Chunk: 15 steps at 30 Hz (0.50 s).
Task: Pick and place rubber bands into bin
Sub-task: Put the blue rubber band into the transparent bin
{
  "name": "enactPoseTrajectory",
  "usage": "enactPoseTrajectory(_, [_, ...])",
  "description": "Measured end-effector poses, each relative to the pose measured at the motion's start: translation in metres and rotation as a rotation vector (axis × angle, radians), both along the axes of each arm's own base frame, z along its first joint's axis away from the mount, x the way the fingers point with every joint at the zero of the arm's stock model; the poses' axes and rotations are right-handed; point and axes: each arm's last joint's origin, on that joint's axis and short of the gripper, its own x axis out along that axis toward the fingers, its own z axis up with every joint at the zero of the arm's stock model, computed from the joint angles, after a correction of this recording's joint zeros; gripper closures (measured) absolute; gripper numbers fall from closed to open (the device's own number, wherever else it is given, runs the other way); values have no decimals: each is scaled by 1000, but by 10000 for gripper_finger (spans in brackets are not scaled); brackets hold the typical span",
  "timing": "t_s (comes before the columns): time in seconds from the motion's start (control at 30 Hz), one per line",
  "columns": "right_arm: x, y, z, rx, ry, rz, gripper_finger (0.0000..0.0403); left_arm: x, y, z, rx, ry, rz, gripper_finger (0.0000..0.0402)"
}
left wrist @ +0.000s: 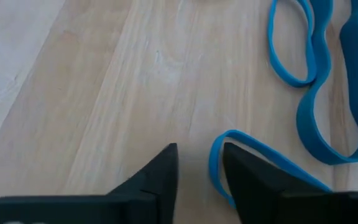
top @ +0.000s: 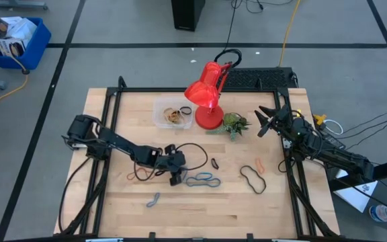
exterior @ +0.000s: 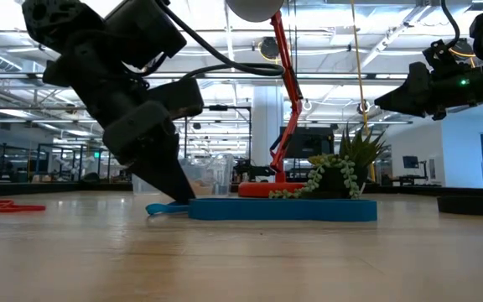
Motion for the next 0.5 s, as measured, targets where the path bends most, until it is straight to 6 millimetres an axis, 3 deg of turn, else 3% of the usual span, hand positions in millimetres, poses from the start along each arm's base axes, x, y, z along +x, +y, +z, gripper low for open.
enactPoseTrajectory(0.33, [0, 0, 0, 0, 0, 0, 261, 1, -1, 0, 5, -4, -29, 388])
enactPoseTrajectory(0.5, [0, 0, 0, 0, 0, 0, 261, 1, -1, 1, 9, -12, -36, 391])
